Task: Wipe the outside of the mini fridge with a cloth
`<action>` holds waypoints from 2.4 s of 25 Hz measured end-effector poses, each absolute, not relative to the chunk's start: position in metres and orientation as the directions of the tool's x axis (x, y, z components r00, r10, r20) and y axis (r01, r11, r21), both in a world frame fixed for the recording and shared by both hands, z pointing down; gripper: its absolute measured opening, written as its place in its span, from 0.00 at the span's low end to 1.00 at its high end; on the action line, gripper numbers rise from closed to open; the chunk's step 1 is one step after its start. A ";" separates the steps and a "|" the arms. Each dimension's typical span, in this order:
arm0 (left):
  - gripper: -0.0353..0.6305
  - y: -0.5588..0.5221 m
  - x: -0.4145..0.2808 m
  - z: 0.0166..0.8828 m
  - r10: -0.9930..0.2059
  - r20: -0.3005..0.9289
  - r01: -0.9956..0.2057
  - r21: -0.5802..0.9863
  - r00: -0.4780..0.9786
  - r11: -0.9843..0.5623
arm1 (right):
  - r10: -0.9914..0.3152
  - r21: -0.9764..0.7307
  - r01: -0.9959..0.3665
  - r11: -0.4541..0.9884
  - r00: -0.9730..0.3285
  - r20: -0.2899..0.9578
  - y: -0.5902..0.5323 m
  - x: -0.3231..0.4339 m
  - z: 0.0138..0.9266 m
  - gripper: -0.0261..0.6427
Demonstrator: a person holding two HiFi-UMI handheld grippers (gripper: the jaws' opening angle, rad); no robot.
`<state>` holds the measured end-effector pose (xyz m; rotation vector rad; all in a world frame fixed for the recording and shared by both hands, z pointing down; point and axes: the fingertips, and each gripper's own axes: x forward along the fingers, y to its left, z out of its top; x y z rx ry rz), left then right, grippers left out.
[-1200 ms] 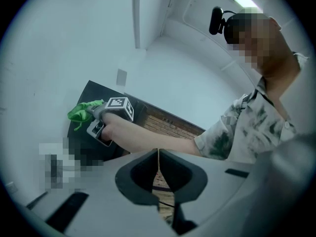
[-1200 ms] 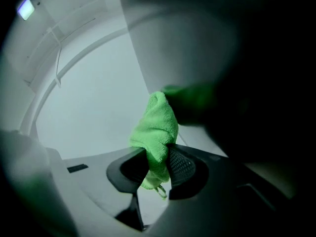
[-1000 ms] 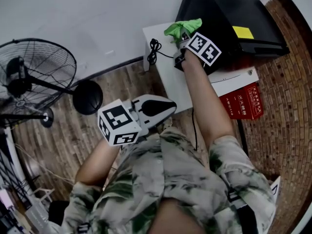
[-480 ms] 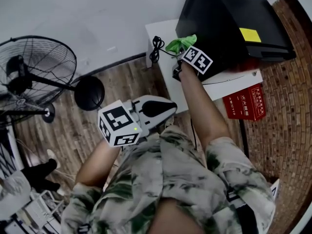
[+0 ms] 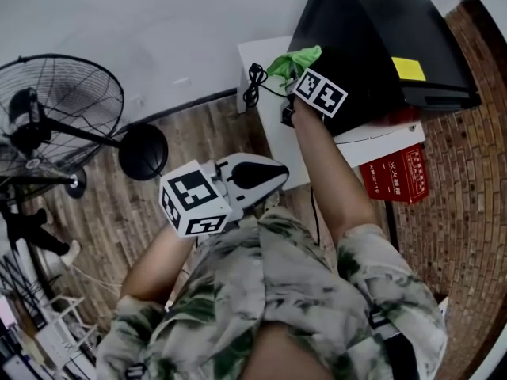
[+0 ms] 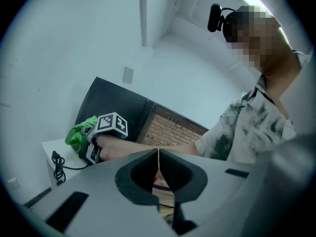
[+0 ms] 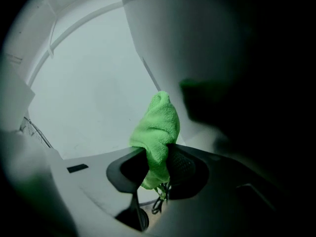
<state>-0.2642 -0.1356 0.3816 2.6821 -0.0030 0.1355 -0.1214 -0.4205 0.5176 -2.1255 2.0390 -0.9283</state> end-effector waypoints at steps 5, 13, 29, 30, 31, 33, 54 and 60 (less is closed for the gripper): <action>0.09 -0.140 -0.261 0.375 0.023 0.082 -0.015 0.431 0.996 -0.902 | -0.966 -0.460 -0.887 -0.025 -0.098 0.241 -0.446 -0.136 0.435 0.20; 0.09 -0.146 -0.258 0.368 0.007 0.071 -0.023 0.415 0.997 -0.910 | -0.993 -0.496 -0.868 0.030 -0.084 0.086 -0.492 -0.129 0.334 0.20; 0.09 -0.170 -0.271 0.380 -0.079 0.092 -0.112 0.448 0.993 -0.887 | -0.967 -0.496 -0.861 -0.115 -0.017 0.253 -0.509 -0.113 0.441 0.20; 0.09 -0.172 -0.272 0.382 -0.084 0.097 -0.119 0.453 0.992 -0.884 | -0.962 -0.488 -0.864 -0.126 -0.014 0.273 -0.508 -0.113 0.454 0.20; 0.09 -0.174 -0.271 0.384 -0.088 0.102 -0.125 0.457 0.991 -0.881 | -0.956 -0.480 -0.867 -0.136 -0.012 0.292 -0.506 -0.113 0.467 0.20; 0.09 -0.177 -0.270 0.387 -0.094 0.109 -0.134 0.461 0.990 -0.877 | -0.943 -0.470 -0.869 -0.156 -0.010 0.332 -0.504 -0.112 0.493 0.20; 0.09 -0.196 -0.258 0.412 -0.173 0.185 -0.245 0.506 0.967 -0.827 | -0.806 -0.364 -0.906 -0.216 -0.045 0.590 -0.478 -0.112 0.665 0.20; 0.09 -0.198 -0.255 0.413 -0.192 0.193 -0.265 0.504 0.962 -0.822 | -0.778 -0.346 -0.917 -0.200 -0.066 0.625 -0.471 -0.112 0.687 0.20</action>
